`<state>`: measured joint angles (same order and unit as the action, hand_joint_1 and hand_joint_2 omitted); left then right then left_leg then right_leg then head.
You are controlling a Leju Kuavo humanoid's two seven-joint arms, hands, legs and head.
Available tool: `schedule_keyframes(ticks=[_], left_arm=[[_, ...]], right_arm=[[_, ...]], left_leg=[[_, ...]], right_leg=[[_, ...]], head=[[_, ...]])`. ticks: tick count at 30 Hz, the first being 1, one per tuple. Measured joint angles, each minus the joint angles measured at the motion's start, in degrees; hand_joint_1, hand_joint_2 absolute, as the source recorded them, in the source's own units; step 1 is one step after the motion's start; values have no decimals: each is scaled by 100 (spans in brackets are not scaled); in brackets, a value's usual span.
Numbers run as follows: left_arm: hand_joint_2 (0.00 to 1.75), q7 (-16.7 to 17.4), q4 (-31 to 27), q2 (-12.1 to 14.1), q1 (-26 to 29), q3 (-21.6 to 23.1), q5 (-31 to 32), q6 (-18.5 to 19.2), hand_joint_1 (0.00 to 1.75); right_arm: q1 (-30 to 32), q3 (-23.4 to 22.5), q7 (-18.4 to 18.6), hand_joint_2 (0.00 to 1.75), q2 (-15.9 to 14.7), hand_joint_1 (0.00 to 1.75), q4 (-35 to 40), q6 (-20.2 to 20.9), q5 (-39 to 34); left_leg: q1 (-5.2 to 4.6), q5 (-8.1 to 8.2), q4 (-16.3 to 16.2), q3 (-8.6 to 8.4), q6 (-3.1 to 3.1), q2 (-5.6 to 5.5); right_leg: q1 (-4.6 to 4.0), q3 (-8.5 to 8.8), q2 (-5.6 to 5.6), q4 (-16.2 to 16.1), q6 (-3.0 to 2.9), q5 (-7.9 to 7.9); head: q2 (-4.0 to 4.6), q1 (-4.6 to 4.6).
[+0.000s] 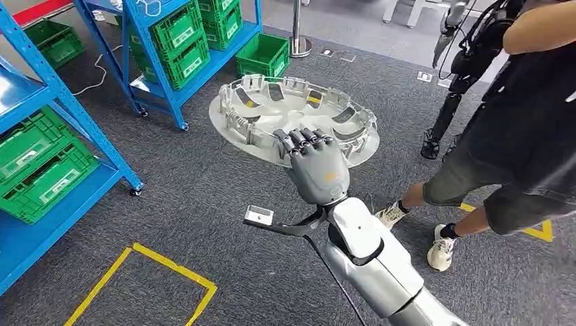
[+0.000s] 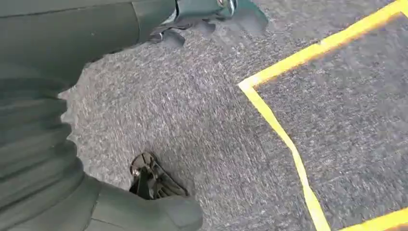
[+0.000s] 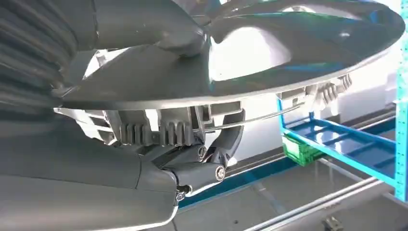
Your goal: Take the parts from the cabinet and place them on the table.
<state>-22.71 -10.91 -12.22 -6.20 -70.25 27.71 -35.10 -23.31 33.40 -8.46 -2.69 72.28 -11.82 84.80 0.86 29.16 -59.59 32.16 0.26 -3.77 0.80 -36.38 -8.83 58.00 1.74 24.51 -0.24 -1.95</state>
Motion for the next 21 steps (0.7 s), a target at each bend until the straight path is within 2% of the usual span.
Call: schedule_keyframes(ticks=[1,2,3,4,6,7,8,9,10,11,12,13,16,17,18,19,20,21], left_arm=[[175,20,2,-15,-3,0,48,0,0],[175,40,-2,-11,-13,0,108,0,0],[175,53,0,-15,-8,0,164,4,0],[175,72,0,-17,1,0,173,7,0],[175,98,-2,-15,10,0,175,9,0],[175,96,-7,-11,8,0,175,15,0],[175,79,-7,-9,2,0,175,42,0],[175,33,-9,-4,-4,0,175,70,0],[175,9,-11,-2,-11,2,175,88,0],[175,-15,-13,2,-16,0,175,105,0],[175,-22,-15,7,-19,0,173,107,0],[175,-33,-17,18,-20,0,166,112,0],[175,-52,-17,26,-43,0,155,116,0],[175,-55,-17,22,-59,0,149,116,0],[175,-57,-18,22,-68,0,149,118,0],[175,-66,-17,22,-72,0,149,116,0],[175,-57,-17,22,-67,2,147,114,0],[175,-39,-15,20,-58,2,131,98,0]], right_arm=[[11,0,0,175,0,175,-2,2,-11],[1,4,7,175,4,175,-4,9,-13],[1,11,26,175,35,175,-7,13,-17],[8,15,29,175,50,175,-13,13,-17],[12,35,57,175,90,175,-33,13,-11],[12,42,89,175,100,175,-48,13,0],[17,42,142,175,107,175,-61,22,20],[31,42,237,175,114,175,-63,50,61],[46,42,293,175,122,175,-63,72,103],[56,33,346,175,129,175,-55,102,157],[65,24,363,175,131,175,-33,118,184],[71,20,367,175,151,175,-15,131,214],[68,-9,335,175,164,175,7,170,245],[66,-15,319,175,166,175,20,181,245],[73,-17,315,175,182,175,37,184,243],[51,-20,317,175,206,175,39,195,243],[47,-20,306,175,234,175,39,194,245],[49,-17,295,175,262,175,39,197,249]], left_leg=[[54,-42,61,-10,-63,95],[44,-53,83,-18,-94,165],[31,-54,83,-15,-120,255],[22,-49,79,-11,-127,346],[21,-43,78,-9,-133,464],[22,-40,78,-7,-131,526],[23,-36,76,-9,-128,614],[24,-26,75,-17,-114,691],[27,-11,73,-31,-100,763],[29,5,66,-50,-77,823],[10,29,58,-65,-40,879],[-27,57,49,-62,7,935],[-16,54,126,-143,109,1105],[-8,80,128,-175,155,1159],[17,158,54,-144,180,945],[18,345,-213,-24,174,680],[16,570,-665,191,167,516],[6,759,-1135,433,164,431]], right_leg=[[8,-22,109,25,3,23],[-43,-94,500,179,30,132],[-41,-274,712,547,61,350],[-26,-511,797,1050,81,588],[-13,-764,824,1591,101,783],[-4,-858,832,1795,110,828],[14,-867,842,1815,120,776],[27,-718,865,1540,123,603],[29,-432,917,1043,114,375],[25,-116,1057,486,103,168],[-1,111,1368,40,76,128],[-39,104,1333,29,23,107],[-80,55,1099,35,-70,102],[-44,80,1029,-5,-123,78],[-19,110,977,-31,-148,67],[-15,110,928,-30,-189,63],[-18,110,860,-30,-213,65],[-29,110,788,-30,-229,71]], head=[[0,-2],[0,-39],[0,-57],[0,-55],[0,-57],[0,-57],[0,-59],[0,-59],[0,-59],[0,-59],[0,-59],[0,-46],[0,-37],[0,-37],[0,-28],[0,-13],[0,26],[0,50]])
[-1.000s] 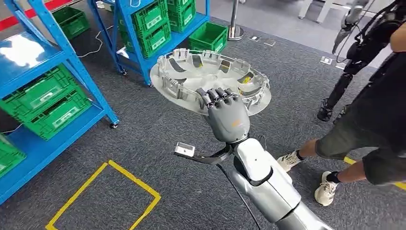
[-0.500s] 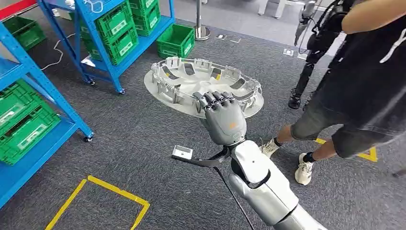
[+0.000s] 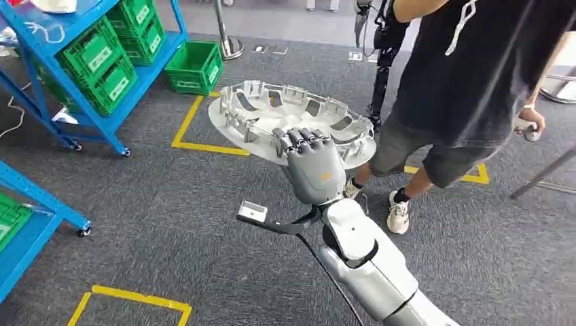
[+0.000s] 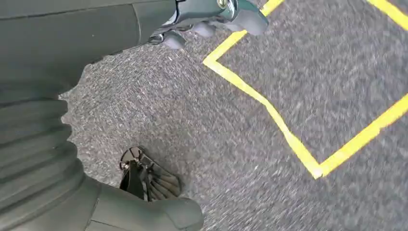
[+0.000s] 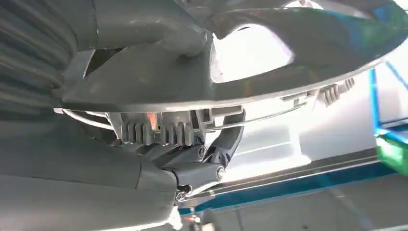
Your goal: Take the parts from the cabinet and place them on the table.
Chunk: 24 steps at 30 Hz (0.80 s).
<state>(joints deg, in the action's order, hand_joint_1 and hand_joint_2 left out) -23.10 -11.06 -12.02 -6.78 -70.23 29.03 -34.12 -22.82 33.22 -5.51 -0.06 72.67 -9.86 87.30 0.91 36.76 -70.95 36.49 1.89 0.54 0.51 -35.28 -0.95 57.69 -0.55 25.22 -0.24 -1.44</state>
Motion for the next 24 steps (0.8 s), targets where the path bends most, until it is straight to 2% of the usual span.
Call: schedule_keyframes(ticks=[1,2,3,4,5,6,7,8,9,10,11,12,13,14,15,16,17,18,19,20,21,22,23,24], left_arm=[[175,22,4,0,15,-2,0,-9,0],[175,33,4,0,29,0,-18,-31,0],[175,42,4,0,39,-2,-33,-52,0],[175,50,4,0,38,-2,-50,-72,0],[175,57,4,0,32,-2,-66,-105,0],[175,66,2,2,34,-2,-76,-122,0],[175,83,4,11,39,-2,-85,-144,0],[175,89,2,9,45,-2,-85,-168,0],[175,111,4,4,54,-2,-85,-173,0],[175,127,4,0,52,-2,-85,-181,0],[175,140,4,-4,48,-2,-85,-194,0],[175,140,2,-9,43,-2,-76,-197,0],[175,138,-4,-9,38,-2,-65,-199,0],[175,135,-4,-9,43,-2,-66,-199,0],[175,135,-4,-9,54,-2,-66,-199,0],[175,131,-4,-9,64,-2,-66,-199,0],[175,125,-4,-7,66,-2,-66,-199,0],[175,120,-4,-9,65,-2,-63,-197,0],[175,107,-4,-9,63,-2,-57,-186,0],[175,83,-4,-11,60,-2,-48,-162,0],[175,55,-4,-11,58,-2,-46,-138,0],[175,26,-4,-11,62,-2,-46,-103,0],[175,15,-4,-9,59,-2,-44,-98,0],[175,2,-4,-11,54,-2,-44,-94,0]], right_arm=[[0,2,2,175,4,175,0,0,13],[-1,2,0,175,4,175,0,2,13],[-2,2,-2,175,4,175,0,4,13],[-2,2,-9,175,9,175,0,4,13],[-1,2,-7,175,17,175,2,7,13],[1,2,-4,175,28,175,7,9,13],[-6,2,-4,175,44,175,9,9,15],[-6,2,-4,175,63,175,11,13,22],[-3,2,-9,175,68,175,20,15,31],[7,2,-9,175,68,175,20,15,28],[20,2,-9,175,63,175,20,15,28],[47,2,-9,175,61,175,22,20,28],[51,4,-13,175,59,175,22,26,28],[50,9,-13,175,61,175,22,31,28],[58,17,-13,175,61,175,22,33,28],[73,17,-13,175,61,175,22,35,31],[85,17,-13,175,57,175,22,39,31],[94,17,-13,175,55,175,22,44,31],[95,15,-11,175,55,175,22,50,31],[95,17,-11,175,55,175,22,57,31],[94,11,-7,175,55,175,22,63,28],[85,11,-9,175,55,175,22,66,31],[96,11,-11,175,59,175,24,68,31],[93,9,-11,175,55,175,22,68,33]], left_leg=[[-6,117,-401,222,-7,-33],[-7,87,-591,358,-22,-41],[-16,-102,-459,348,-48,-47],[-23,-361,-126,231,-81,-68],[-30,-660,374,27,-117,-142],[-30,-921,877,-177,-155,-416],[-13,-865,1057,-253,-185,-665],[-2,-844,1174,-300,-152,-625],[-24,-846,1153,-304,-154,-563],[-56,-845,1148,-310,-177,-494],[-28,-869,1189,-331,-214,-415],[6,-893,1238,-363,-251,-317],[-2,-894,1264,-385,-285,-265],[-16,-884,1263,-391,-310,-175],[-24,-869,1260,-395,-333,-76],[-24,-858,1259,-397,-335,19],[-23,-848,1257,-399,-334,109],[-23,-834,1256,-410,-324,193],[-23,-816,1254,-431,-309,269],[-22,-792,1249,-457,-292,344],[-22,-761,1241,-493,-270,416],[-52,-722,1225,-508,-223,471],[-76,-689,1205,-523,-187,531],[-76,-683,1217,-546,-163,580]], right_leg=[[-18,0,-80,2,-5,3],[-32,3,-170,4,-8,5],[-47,7,-274,8,-8,5],[-50,7,-358,19,-7,5],[-55,10,-449,31,-6,6],[-39,3,-522,36,1,10],[-69,-25,-579,61,25,12],[-36,-65,-663,76,55,1],[-6,-94,-729,56,96,-23],[17,-102,-822,33,140,-44],[-9,-112,-901,17,187,-61],[-13,-133,-664,72,186,-11],[-65,-209,-262,256,218,109],[-59,-402,-74,628,254,314],[-35,-670,2,1159,284,550],[-13,-903,19,1611,308,706],[11,-1032,21,1843,329,732],[35,-1007,35,1773,345,628],[49,-843,65,1462,349,436],[52,-578,133,976,345,205],[45,-259,297,418,331,-14],[-12,-71,631,57,294,-13],[-40,-79,503,54,209,-49],[-54,-90,444,66,179,-34]], head=[[0,11],[0,15],[0,17],[0,22],[0,26],[0,35],[0,30],[0,44],[0,44],[0,52],[0,48],[0,46],[0,6],[0,4],[0,4],[0,2],[0,0],[0,0],[0,2],[0,2],[0,0],[0,0],[0,26],[0,22]])
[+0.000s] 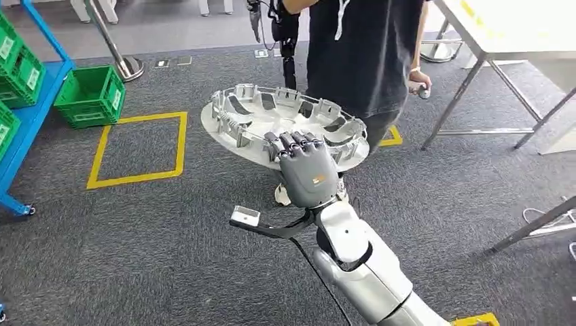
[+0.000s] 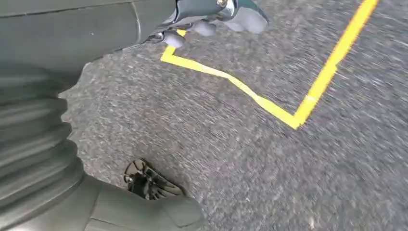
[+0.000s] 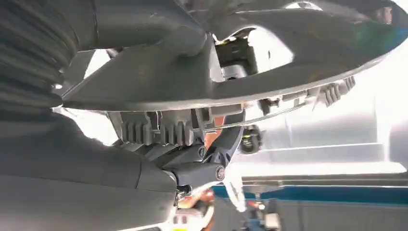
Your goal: Take the parts from the cabinet and place them on the table.
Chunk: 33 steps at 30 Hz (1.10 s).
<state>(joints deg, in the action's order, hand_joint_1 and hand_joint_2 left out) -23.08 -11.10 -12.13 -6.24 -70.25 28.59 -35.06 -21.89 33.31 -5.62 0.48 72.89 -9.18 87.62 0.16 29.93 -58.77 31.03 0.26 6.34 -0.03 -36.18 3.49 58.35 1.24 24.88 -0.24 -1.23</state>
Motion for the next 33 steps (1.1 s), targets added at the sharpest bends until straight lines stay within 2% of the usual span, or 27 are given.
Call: schedule_keyframes(ticks=[2,3,4,5,7,8,9,10,11,12,13,14,17,18,19,20,21,22,23,24,25,26,27,28,29,32,33], left_arm=[[175,-2,0,-13,-12,0,0,11,0],[175,-2,0,-17,-21,0,0,11,0],[175,-4,0,-15,-24,0,4,11,0],[175,4,2,-17,-24,0,4,11,0],[175,24,7,-20,-2,0,4,9,0],[175,29,7,-20,8,0,4,7,0],[175,26,7,-17,20,0,7,7,0],[175,26,7,-17,19,0,7,7,0],[175,20,7,-17,13,0,13,7,0],[175,18,4,-17,11,0,18,7,0],[175,18,7,-15,15,0,26,7,0],[175,18,9,-17,19,0,28,9,0],[175,24,7,-17,5,0,31,9,0],[175,20,7,-18,4,0,35,11,0],[175,20,2,-13,-5,0,37,11,0],[175,18,0,-13,0,0,42,18,0],[175,20,0,-13,15,0,44,46,0],[175,11,0,-13,30,0,44,59,0],[175,-4,0,-9,34,0,44,72,0],[175,-24,-2,-7,31,0,42,105,0],[175,-37,-2,-9,23,0,42,111,0],[175,-48,0,-9,15,0,39,116,0],[175,-61,0,-11,11,0,31,131,0],[175,-68,0,-15,11,0,28,149,0],[175,-70,0,-15,11,0,26,157,0],[175,-66,2,-26,-2,0,7,160,0],[175,-61,0,-33,-18,0,-4,155,0]], right_arm=[[7,-4,0,175,-13,175,0,0,4],[13,-7,0,175,-15,175,0,0,4],[8,-11,4,175,-15,175,0,-4,2],[4,-11,11,175,-9,175,-2,2,0],[9,-7,-2,175,-2,175,-2,4,7],[7,-7,0,175,-2,175,-9,4,9],[6,-7,2,175,-2,175,-13,4,7],[7,-7,0,175,-2,175,-13,4,7],[10,-7,4,175,-2,175,-13,0,7],[9,-7,11,175,-2,175,-13,-4,2],[12,-7,13,175,-2,175,-13,-13,0],[-4,-7,13,175,-7,175,-15,-26,0],[23,-15,9,175,-42,175,-15,-52,-4],[32,-20,5,175,-68,175,-15,-53,-7],[42,-24,4,175,-77,175,-15,-59,-13],[43,-24,2,175,-83,175,-15,-59,-18],[43,-24,-2,175,-83,175,-15,-66,-22],[51,-22,-2,175,-83,175,-15,-72,-22],[62,-24,0,175,-88,175,-15,-72,-22],[74,-24,2,175,-96,175,-17,-72,-22],[82,-24,2,175,-101,175,-17,-72,-22],[85,-24,2,175,-101,175,-17,-72,-22],[85,-24,7,175,-103,175,-17,-70,-24],[83,-26,11,175,-101,175,-13,-72,-33],[82,-29,11,175,-101,175,-13,-70,-37],[81,-44,5,175,-112,175,-11,-74,-37],[77,-53,4,175,-116,175,-7,-74,-37]], left_leg=[[13,8,36,-50,64,123],[52,70,16,-28,116,61],[64,174,-143,-8,121,-255],[70,384,-506,156,121,-467],[71,758,-1439,632,140,-603],[71,792,-1731,808,146,-613],[71,681,-1753,869,144,-616],[72,467,-1529,814,137,-625],[80,154,-1066,642,124,-656],[100,-134,-543,430,121,-789],[133,-180,-230,308,115,-1075],[153,-126,-99,251,118,-1234],[91,-133,-155,248,16,-1037],[132,-167,-106,234,-43,-942],[118,-180,-87,223,-77,-871],[103,-179,-86,226,-119,-803],[86,-175,-87,231,-129,-711],[72,-168,-89,233,-142,-614],[65,-165,-91,235,-146,-517],[60,-160,-91,233,-151,-429],[56,-152,-91,228,-155,-351],[53,-144,-92,217,-151,-279],[49,-130,-92,197,-144,-203],[43,-114,-92,173,-127,-136],[12,-99,-92,172,-96,-84],[26,-84,-69,126,-19,69],[4,-67,-62,92,21,132]], right_leg=[[-33,-16,-138,-10,-63,-2],[45,39,-215,-70,-124,-34],[50,60,-261,-87,-148,-32],[56,61,-311,-86,-180,-32],[49,60,-466,-81,-196,-27],[43,61,-551,-76,-196,-26],[42,65,-646,-70,-195,-25],[45,67,-736,-62,-190,-22],[53,69,-831,-44,-182,-18],[64,70,-918,-18,-159,-3],[80,52,-987,8,-124,12],[49,0,-1067,71,-81,19],[108,-54,-1278,-7,49,-62],[114,-77,-1279,1,75,-57],[60,-107,-876,110,80,19],[42,-245,-588,395,99,204],[47,-464,-457,861,117,447],[50,-703,-412,1377,125,676],[50,-890,-402,1789,130,811],[51,-937,-397,1907,133,796],[49,-834,-388,1713,123,662],[43,-590,-363,1301,103,453],[22,-223,-252,650,68,199],[-21,102,10,102,14,46],[-70,127,84,31,-8,98],[-92,90,-119,2,-61,68],[-66,104,-197,-50,-103,42]], head=[[0,-2],[0,0],[0,9],[0,24],[0,37],[0,37],[0,35],[0,37],[0,37],[0,35],[0,33],[0,40],[0,42],[0,42],[0,20],[0,-26],[0,-26],[0,-28],[0,-28],[0,-30],[0,-30],[0,-30],[0,-30],[0,-30],[0,-17],[0,-28],[0,-24]])
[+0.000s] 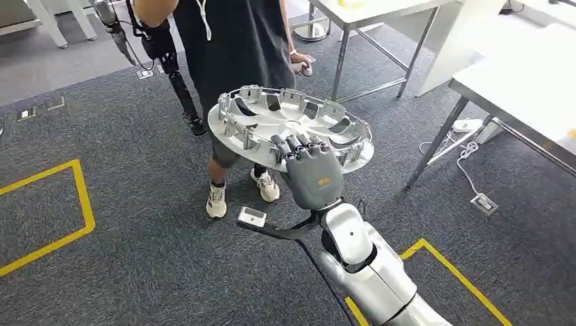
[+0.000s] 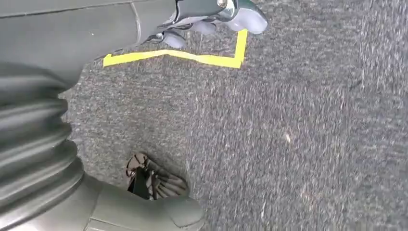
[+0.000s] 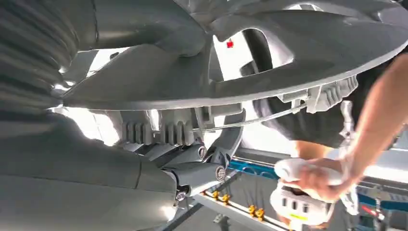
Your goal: Take the parts from the cabinet and place them on the table.
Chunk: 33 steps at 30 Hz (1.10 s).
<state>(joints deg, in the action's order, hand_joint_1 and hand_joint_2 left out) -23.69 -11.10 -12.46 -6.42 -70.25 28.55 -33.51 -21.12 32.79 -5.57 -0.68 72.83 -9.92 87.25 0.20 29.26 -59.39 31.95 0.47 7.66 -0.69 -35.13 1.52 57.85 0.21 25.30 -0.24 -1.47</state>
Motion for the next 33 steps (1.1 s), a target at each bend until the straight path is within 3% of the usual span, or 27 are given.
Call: schedule_keyframes(ticks=[1,2,3,5,6,7,9,10,11,12,15,16,17,18,20,21,22,23,24,25,26,27,30,31,32,33], left_arm=[[175,4,0,4,-5,0,-7,-2,0],[175,4,-2,4,-5,0,-13,-11,0],[175,13,0,4,2,0,-22,-15,0],[175,35,2,4,30,0,-37,-35,0],[175,48,2,4,41,0,-39,-46,0],[175,63,2,7,45,0,-39,-52,0],[175,66,0,7,35,0,-39,-55,0],[175,66,0,7,36,0,-37,-55,0],[175,74,11,-2,39,0,-37,-55,0],[175,79,11,-7,35,0,-39,-55,0],[175,74,9,-15,30,0,-51,-55,0],[175,59,7,-15,24,0,-50,-50,0],[175,39,2,-17,19,0,-53,-46,0],[175,20,4,-28,24,0,-53,-46,0],[175,0,4,-26,41,0,-55,-46,0],[175,-4,4,-22,41,0,-55,-46,0],[175,-7,4,-22,38,0,-55,-46,0],[175,-7,4,-24,33,0,-53,-46,0],[175,-2,4,-26,28,0,-53,-46,0],[175,11,6,-28,27,0,-46,-46,0],[175,35,9,-35,29,0,-37,-50,0],[175,83,9,-42,28,0,-29,-61,0],[175,171,13,-57,25,0,-18,-90,0],[175,188,11,-57,22,0,-18,-103,0],[175,192,11,-48,17,0,-18,-105,0],[175,197,11,-50,22,0,-18,-111,0]], right_arm=[[10,-4,0,175,4,175,5,2,0],[-11,-7,9,175,7,175,0,11,-7],[-18,-7,7,175,18,175,-2,11,-11],[-17,-4,-4,175,28,175,-2,11,0],[-18,-7,-2,175,28,175,-9,11,-2],[-18,-7,-9,175,28,175,-13,11,-2],[-21,-7,-17,175,30,175,-13,13,-6],[-27,-7,-20,175,31,175,-13,13,-11],[-42,-7,-22,175,31,175,-17,11,-11],[-77,-4,-26,175,35,175,-28,20,-11],[-97,-13,-65,175,20,175,-37,20,-17],[-97,-13,-83,175,15,175,-39,20,-18],[-124,-13,-83,175,15,175,-46,24,-20],[-164,-13,-83,175,15,175,-59,26,-31],[-187,-9,-85,175,18,175,-90,26,-37],[-186,-9,-92,175,13,175,-111,24,-37],[-186,-9,-94,175,13,175,-133,24,-37],[-186,-9,-92,175,13,175,-144,24,-46],[-186,-9,-90,175,13,175,-149,24,-68],[-188,-9,-79,175,13,175,-151,24,-85],[-194,-9,-63,175,13,175,-151,22,-92],[-195,-9,-61,175,13,175,-153,18,-100],[-179,-11,-57,175,-2,175,-159,4,-101],[-164,-13,-59,175,-2,175,-159,4,-103],[-153,-15,-57,175,-2,175,-159,-4,-107],[-151,-13,-41,175,11,175,-173,4,-122]], left_leg=[[46,52,-60,30,40,-219],[48,219,-290,126,44,-523],[48,428,-673,306,53,-672],[55,793,-1587,758,81,-748],[57,798,-1821,893,87,-749],[65,633,-1717,877,94,-750],[104,97,-879,520,122,-815],[155,-157,-343,276,163,-1012],[191,-29,-188,213,196,-1374],[186,-43,-179,195,122,-1346],[138,-68,-174,203,-18,-1108],[158,-87,-155,198,-67,-1020],[146,-86,-149,197,-103,-962],[114,-82,-149,201,-142,-865],[77,-69,-149,205,-174,-684],[65,-65,-150,205,-180,-599],[51,-59,-150,199,-189,-520],[40,-54,-150,189,-194,-447],[29,-43,-150,170,-198,-365],[22,-28,-149,147,-195,-292],[20,-21,-145,138,-185,-243],[-12,-10,-146,144,-151,-172],[-1,-14,-80,85,-83,27],[-13,19,-83,84,-35,-2],[18,79,-189,107,0,-365],[20,250,-472,238,10,-607]], right_leg=[[53,49,-44,-48,-22,-33],[78,55,-93,-51,-58,-43],[90,53,-149,-51,-72,-41],[94,51,-294,-41,-76,-39],[97,51,-378,-31,-75,-38],[109,53,-474,-21,-71,-35],[147,54,-644,26,-25,-11],[174,42,-726,78,25,20],[161,-7,-794,134,81,44],[174,-73,-882,177,116,28],[210,-121,-1100,96,240,-52],[205,-148,-920,136,239,-31],[142,-222,-520,310,250,78],[134,-425,-297,715,268,302],[135,-869,-200,1665,268,698],[133,-1000,-199,1949,260,757],[131,-984,-197,1922,243,687],[119,-834,-185,1649,214,518],[91,-533,-138,1113,163,267],[38,-205,11,539,92,48],[-55,-28,345,159,3,51],[-79,-33,328,137,-28,40],[-104,-71,91,97,-98,2],[-9,19,7,-16,-134,-67],[7,51,-38,-72,-129,-90],[30,52,-84,-74,-160,-106]], head=[[0,-6],[0,-2],[0,9],[0,5],[0,2],[0,5],[0,0],[0,2],[0,15],[0,31],[0,24],[0,22],[0,-31],[0,-55],[0,-52],[0,-59],[0,-61],[0,-61],[0,-61],[0,-63],[0,-65],[0,-61],[0,-76],[0,-70],[0,-70],[0,-61]])
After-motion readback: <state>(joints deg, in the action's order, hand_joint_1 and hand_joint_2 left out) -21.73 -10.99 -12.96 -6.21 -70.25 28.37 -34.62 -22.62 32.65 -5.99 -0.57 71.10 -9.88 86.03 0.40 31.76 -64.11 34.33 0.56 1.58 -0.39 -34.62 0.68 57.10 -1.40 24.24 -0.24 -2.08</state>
